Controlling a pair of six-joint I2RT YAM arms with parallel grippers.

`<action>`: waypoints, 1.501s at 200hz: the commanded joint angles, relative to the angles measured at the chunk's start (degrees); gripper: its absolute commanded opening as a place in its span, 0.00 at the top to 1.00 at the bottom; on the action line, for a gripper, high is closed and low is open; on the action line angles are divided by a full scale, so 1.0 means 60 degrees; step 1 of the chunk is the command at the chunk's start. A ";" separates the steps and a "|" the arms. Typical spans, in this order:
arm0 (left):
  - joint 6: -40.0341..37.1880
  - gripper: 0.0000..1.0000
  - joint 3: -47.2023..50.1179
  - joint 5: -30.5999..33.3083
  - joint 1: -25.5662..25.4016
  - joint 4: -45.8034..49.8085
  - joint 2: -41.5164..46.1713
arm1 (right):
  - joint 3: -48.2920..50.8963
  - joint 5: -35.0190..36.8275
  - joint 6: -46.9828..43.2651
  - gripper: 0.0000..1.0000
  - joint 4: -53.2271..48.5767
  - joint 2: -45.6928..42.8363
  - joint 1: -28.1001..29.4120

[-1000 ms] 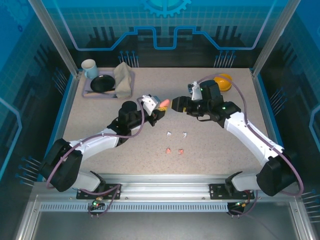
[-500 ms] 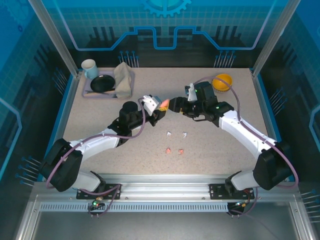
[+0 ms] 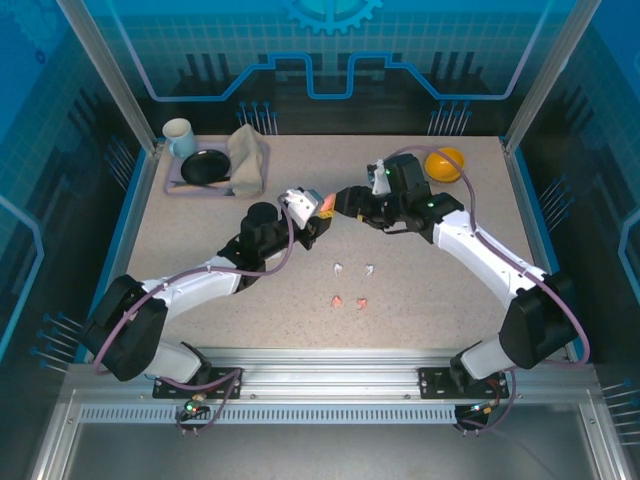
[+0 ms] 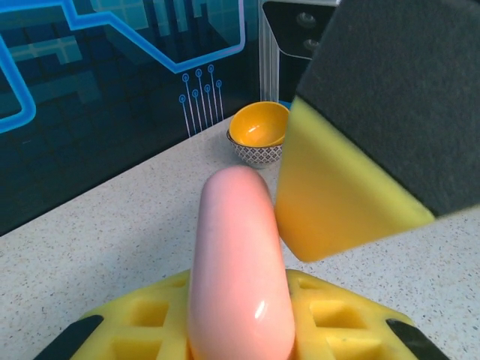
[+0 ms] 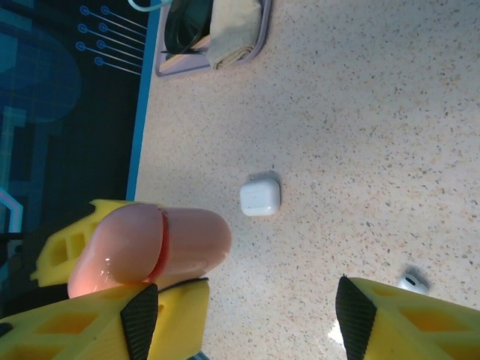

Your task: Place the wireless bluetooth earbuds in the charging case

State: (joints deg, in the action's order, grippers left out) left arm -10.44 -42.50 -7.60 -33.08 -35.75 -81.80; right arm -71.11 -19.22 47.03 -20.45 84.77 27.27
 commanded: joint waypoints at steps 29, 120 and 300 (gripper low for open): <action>0.0091 1.00 0.0091 -0.1123 -0.0573 0.0042 -0.0170 | -0.0825 -0.0135 0.0483 0.33 0.1229 0.0095 -0.0240; 0.1100 1.00 0.0335 -0.0813 -0.0506 -0.0664 -0.0090 | 0.0624 0.0081 0.0125 0.32 0.0789 -0.1171 -0.0670; 1.0022 1.00 -0.3932 -0.5676 0.1327 0.1859 -0.1336 | 0.2984 -0.1137 0.2899 0.32 0.7148 -0.2008 -0.1473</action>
State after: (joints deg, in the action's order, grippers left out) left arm 40.45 -65.17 -37.74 -25.19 -21.30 -88.53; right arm -51.53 -28.49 59.35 14.17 72.03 16.53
